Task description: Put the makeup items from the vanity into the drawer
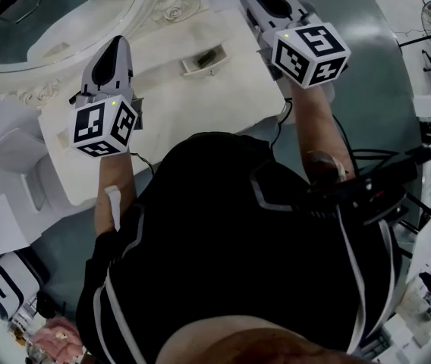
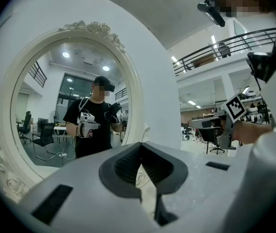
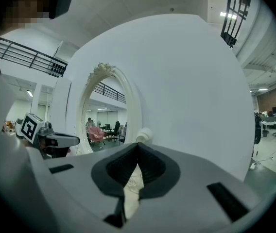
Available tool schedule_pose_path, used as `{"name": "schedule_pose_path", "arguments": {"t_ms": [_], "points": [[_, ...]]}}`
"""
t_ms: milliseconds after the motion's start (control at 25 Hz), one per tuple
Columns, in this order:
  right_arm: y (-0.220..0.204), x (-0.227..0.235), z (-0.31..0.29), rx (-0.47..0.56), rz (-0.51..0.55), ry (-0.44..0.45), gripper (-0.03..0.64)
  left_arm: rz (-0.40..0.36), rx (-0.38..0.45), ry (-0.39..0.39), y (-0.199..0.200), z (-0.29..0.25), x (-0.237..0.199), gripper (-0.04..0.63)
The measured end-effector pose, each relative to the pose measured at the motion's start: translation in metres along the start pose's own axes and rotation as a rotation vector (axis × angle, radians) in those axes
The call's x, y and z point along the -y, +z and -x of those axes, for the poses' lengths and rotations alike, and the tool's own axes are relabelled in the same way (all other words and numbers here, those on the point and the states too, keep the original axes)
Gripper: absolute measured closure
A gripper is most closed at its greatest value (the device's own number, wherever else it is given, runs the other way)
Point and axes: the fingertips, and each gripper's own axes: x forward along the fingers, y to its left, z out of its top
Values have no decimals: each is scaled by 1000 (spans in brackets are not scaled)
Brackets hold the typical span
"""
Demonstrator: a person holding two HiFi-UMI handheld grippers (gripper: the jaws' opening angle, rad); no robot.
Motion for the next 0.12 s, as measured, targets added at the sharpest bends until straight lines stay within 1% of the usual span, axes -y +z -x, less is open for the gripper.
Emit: {"name": "schedule_pose_path", "arguments": {"t_ms": [120], "points": [[0,1,0,-2,5,-5,612,-1,2,2,1,1,1,591]]}}
